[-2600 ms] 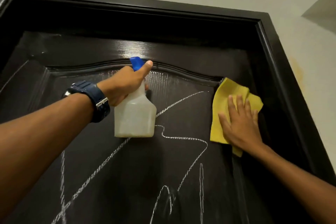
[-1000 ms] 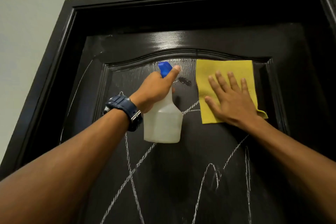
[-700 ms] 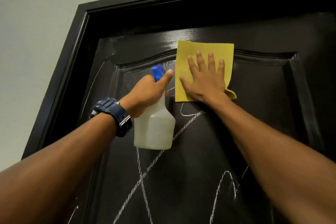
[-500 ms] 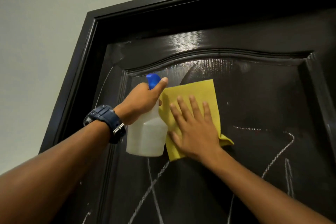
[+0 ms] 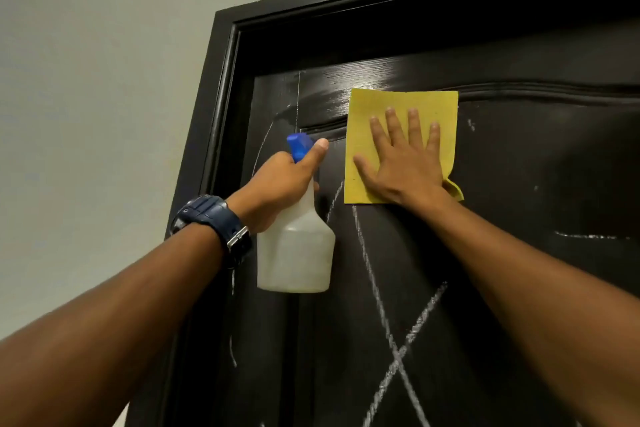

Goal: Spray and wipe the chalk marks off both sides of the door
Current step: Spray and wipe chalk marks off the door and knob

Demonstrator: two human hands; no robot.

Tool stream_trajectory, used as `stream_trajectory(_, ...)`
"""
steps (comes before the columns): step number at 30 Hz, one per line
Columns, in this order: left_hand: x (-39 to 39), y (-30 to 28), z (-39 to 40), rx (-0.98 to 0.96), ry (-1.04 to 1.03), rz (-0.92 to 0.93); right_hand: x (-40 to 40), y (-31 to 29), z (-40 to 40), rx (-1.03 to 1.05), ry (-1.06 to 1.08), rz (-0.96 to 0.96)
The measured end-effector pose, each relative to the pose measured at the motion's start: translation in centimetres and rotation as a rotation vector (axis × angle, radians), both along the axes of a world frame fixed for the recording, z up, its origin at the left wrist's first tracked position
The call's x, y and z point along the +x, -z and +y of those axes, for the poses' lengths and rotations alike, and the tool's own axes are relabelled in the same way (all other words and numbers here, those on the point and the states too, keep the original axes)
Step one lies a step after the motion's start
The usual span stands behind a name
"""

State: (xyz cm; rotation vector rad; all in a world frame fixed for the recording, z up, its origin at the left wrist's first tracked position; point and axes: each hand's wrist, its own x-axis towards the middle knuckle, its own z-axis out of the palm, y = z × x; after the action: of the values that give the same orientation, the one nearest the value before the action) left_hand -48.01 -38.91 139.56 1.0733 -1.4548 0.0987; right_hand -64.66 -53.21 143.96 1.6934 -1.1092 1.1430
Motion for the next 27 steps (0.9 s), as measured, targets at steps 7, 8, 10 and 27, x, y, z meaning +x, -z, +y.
stream_trajectory(7, 5.0, 1.0, -0.1, 0.013, 0.08, -0.011, 6.3, 17.4, 0.6, -0.082, -0.056, 0.265)
stream_trajectory(8, 5.4, 1.1, -0.2, 0.017, 0.088, -0.019, 6.4, 18.9, 0.6, -0.063, -0.053, 0.284)
stream_trajectory(10, 6.1, 1.3, -0.4, 0.025, 0.106, -0.038, 6.6, 18.1, 0.3, -0.059, -0.03, 0.294)
stream_trajectory(27, 8.2, 1.6, -0.2, 0.037, 0.196, -0.029, 10.2, 19.9, 1.1, -0.02, 0.007, 0.282)
